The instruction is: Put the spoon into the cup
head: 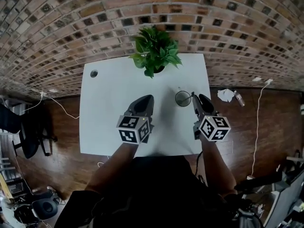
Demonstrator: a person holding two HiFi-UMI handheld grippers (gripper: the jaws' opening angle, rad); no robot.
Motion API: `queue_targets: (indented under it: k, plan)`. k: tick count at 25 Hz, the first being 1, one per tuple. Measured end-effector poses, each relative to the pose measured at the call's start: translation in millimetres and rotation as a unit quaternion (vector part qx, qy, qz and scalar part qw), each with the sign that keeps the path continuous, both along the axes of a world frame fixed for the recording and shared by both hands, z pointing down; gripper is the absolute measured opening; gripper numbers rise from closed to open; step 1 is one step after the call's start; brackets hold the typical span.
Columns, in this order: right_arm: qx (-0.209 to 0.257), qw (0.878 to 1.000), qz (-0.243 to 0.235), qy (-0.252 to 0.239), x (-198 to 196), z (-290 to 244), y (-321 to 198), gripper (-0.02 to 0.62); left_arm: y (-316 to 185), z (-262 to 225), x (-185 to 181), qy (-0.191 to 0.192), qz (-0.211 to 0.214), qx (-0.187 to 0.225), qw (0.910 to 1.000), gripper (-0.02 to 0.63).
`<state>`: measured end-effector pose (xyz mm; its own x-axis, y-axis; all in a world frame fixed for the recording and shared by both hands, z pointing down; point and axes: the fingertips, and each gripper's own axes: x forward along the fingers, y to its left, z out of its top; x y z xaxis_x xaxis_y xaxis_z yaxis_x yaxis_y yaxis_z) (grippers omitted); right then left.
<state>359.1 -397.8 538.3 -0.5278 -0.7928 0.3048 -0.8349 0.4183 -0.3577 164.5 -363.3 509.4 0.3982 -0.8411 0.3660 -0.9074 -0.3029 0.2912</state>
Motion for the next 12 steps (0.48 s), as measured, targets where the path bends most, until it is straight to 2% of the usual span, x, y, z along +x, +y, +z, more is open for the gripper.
queue_targets:
  k: [3,8,12]
  plan:
    - [0.021,1.0,-0.003,-0.009,-3,-25,8,0.115,6,-14,-1,0.001,0.005,0.016,0.9999,-0.006]
    - [0.054,0.998,-0.022,-0.023,-15,-67,22,0.041,23,-42,-10,0.012,0.015,0.052,0.9985,-0.006]
    - [0.077,0.996,-0.034,-0.024,-24,-94,37,0.008,35,-63,-29,-0.005,0.003,0.074,0.9973,-0.006]
